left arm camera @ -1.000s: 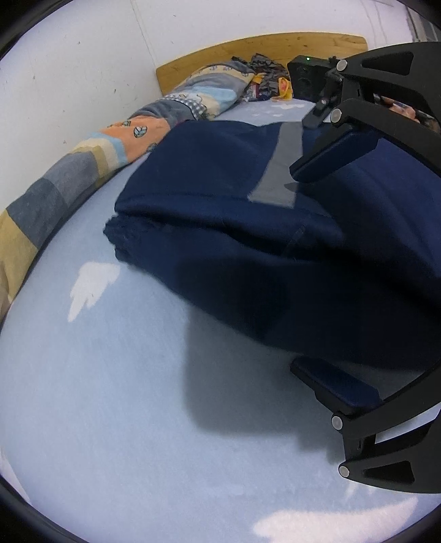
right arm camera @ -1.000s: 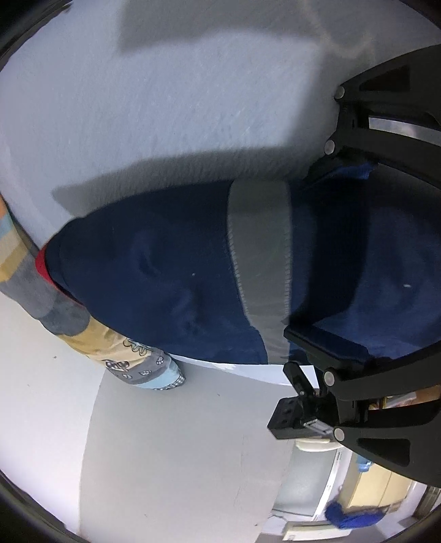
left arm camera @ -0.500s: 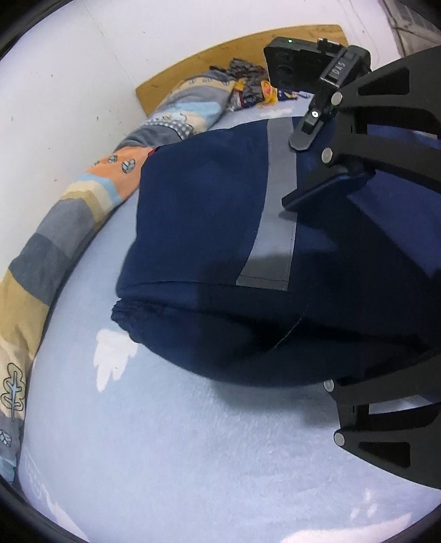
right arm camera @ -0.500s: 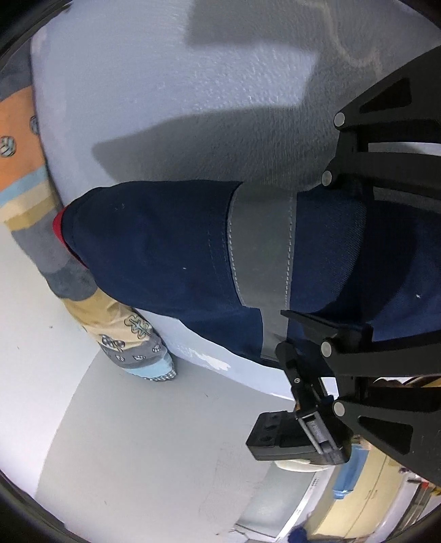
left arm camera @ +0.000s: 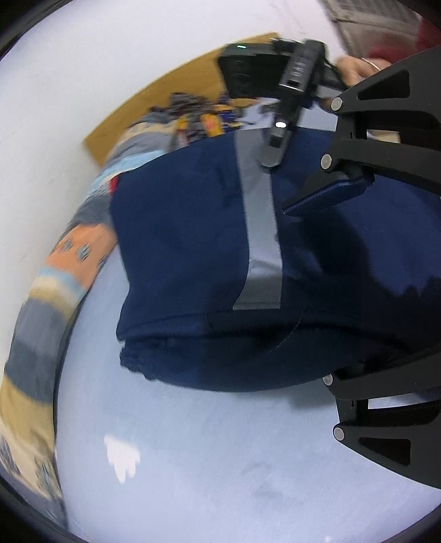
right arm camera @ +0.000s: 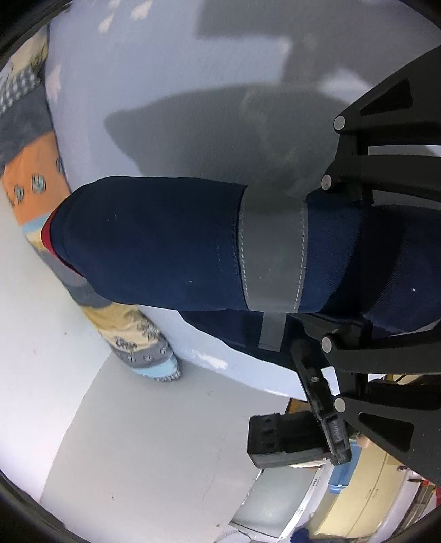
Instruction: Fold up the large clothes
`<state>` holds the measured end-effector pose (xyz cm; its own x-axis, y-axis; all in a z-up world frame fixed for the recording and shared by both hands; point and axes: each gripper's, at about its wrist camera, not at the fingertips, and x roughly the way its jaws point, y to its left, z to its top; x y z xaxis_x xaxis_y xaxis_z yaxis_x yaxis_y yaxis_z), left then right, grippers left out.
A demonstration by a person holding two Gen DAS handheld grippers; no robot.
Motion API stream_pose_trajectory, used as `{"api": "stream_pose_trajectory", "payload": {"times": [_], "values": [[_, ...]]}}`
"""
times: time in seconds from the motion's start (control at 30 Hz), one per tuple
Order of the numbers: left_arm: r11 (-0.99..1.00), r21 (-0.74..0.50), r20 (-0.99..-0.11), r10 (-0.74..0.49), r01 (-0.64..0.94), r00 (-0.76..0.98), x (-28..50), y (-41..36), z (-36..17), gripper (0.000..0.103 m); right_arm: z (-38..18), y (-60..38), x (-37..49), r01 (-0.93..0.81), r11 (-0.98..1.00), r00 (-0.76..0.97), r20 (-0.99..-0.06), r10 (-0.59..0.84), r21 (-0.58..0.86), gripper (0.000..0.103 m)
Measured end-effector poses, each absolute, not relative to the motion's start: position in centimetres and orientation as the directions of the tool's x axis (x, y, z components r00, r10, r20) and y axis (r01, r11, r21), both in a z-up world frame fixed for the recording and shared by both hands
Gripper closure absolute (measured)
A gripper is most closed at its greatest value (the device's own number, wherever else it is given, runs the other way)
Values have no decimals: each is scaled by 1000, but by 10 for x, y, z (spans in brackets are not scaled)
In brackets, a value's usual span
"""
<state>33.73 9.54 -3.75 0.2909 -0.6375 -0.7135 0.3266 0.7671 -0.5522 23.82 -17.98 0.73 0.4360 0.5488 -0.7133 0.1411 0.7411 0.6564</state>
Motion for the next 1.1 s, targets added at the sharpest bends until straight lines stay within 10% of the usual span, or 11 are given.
{"api": "stream_pose_trajectory", "payload": {"times": [0.27,0.67,0.93,1.1], "values": [[757,-532,-752,-628,379,201,297,14,-47,40,4,-229,187,254,813,398,-823,406,524,58],[950,-161,-877,-262,268,403,294,-18,-57,27,27,-228,169,366,875,391,-906,164,317,42],[933,123,-814,-100,337,572,201,-59,-29,29,48,-152,123,199,958,446,-889,100,208,71],[922,152,-838,-71,357,541,165,-51,-58,26,11,-143,130,192,970,333,-939,80,151,72]]}}
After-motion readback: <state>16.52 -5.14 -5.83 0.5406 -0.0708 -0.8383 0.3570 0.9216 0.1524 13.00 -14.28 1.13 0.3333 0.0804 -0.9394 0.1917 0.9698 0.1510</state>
